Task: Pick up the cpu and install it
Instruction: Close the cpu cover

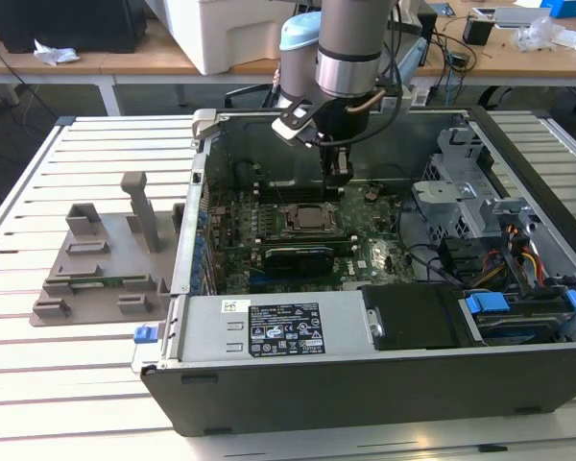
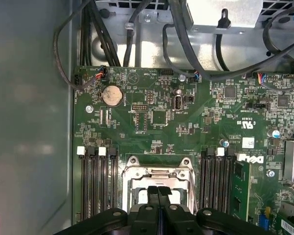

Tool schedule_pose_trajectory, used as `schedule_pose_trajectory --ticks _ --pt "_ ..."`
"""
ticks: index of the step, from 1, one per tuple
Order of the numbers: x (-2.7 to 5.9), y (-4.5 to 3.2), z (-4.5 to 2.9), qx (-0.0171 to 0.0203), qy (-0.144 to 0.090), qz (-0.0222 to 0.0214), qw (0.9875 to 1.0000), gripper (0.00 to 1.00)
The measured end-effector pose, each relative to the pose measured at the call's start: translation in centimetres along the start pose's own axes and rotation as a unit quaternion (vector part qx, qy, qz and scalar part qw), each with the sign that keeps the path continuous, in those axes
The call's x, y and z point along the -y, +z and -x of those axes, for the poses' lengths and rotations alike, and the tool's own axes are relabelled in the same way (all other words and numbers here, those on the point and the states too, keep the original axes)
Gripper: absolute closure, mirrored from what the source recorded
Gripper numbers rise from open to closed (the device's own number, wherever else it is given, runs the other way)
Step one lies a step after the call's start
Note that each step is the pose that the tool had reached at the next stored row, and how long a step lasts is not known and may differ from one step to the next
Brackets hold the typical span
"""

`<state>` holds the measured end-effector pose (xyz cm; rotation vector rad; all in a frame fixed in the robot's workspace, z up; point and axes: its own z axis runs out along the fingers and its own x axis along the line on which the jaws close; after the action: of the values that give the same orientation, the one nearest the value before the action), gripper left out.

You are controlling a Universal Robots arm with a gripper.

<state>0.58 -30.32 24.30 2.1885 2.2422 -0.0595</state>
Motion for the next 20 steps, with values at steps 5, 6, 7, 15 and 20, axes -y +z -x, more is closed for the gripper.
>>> schedule_pose_trajectory --ticks 5,6,7,15,20 --pt "0.38 0.12 -0.01 0.0 0.0 0.0 1.0 0.89" --pt "0.48 0.14 -0.02 0.0 0.0 0.0 1.0 0.89" --pt "0.59 0.17 -0.02 0.0 0.0 0.0 1.0 0.89" --pt "1.03 0.37 -0.04 0.0002 0.0 0.0 1.0 0.89" --pt "1.29 0.53 -0.05 0.0002 0.0 0.0 1.0 0.89"
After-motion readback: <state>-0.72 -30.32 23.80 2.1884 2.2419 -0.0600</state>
